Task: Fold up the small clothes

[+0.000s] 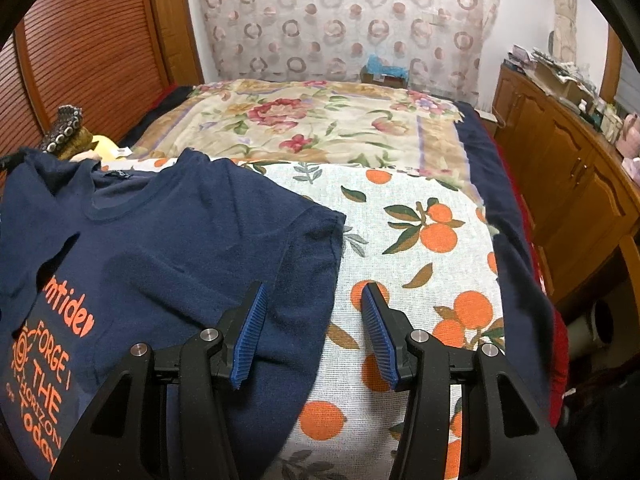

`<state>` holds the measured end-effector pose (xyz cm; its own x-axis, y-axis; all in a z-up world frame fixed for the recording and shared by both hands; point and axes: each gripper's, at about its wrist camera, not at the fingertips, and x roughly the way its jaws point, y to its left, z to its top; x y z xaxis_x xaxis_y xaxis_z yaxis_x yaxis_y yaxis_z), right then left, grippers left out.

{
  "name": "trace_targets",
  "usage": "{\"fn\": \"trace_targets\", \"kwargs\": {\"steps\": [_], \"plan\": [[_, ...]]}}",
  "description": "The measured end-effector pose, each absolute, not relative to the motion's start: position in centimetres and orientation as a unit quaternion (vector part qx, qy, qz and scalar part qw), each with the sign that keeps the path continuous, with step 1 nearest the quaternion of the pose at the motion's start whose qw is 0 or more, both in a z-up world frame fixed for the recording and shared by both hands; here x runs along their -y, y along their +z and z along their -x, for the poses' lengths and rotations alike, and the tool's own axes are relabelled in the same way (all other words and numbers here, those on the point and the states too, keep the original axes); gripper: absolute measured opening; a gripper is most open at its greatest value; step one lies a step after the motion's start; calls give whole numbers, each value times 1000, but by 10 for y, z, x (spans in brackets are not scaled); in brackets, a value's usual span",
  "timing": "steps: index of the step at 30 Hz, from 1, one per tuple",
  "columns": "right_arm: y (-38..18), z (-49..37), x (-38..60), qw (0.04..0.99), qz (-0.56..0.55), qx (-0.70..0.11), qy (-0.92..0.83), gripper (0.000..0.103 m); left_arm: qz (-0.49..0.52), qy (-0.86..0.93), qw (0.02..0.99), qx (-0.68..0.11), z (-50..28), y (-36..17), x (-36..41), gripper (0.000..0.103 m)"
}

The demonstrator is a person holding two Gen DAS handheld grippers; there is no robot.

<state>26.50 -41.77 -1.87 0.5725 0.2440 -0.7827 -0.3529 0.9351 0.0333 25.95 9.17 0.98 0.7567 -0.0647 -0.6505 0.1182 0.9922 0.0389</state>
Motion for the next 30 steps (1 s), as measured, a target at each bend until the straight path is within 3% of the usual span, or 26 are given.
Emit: {"fn": "trace_targets", "kwargs": {"steps": [14,16,18,19,21,30], "plan": [[-19,-289,409,875,80,-448,164,50,-34,-69,941,-330,-254,16,-84,4],[-19,-293,407,875,81,-448,163,44,-32,-76,941,-328,-247,14,-80,4],[-20,-293,404,875,75,-444,179,25,-23,-86,941,-326,-240,13,-78,4],[-20,-292,401,875,78,-441,184,23,-20,-92,941,-326,-235,12,-76,4],[-19,-289,396,872,80,-442,192,6,-16,-99,941,-324,-226,10,-73,4],[25,-246,395,904,59,-377,194,3,-8,-122,945,-302,-168,21,-67,4]]}}
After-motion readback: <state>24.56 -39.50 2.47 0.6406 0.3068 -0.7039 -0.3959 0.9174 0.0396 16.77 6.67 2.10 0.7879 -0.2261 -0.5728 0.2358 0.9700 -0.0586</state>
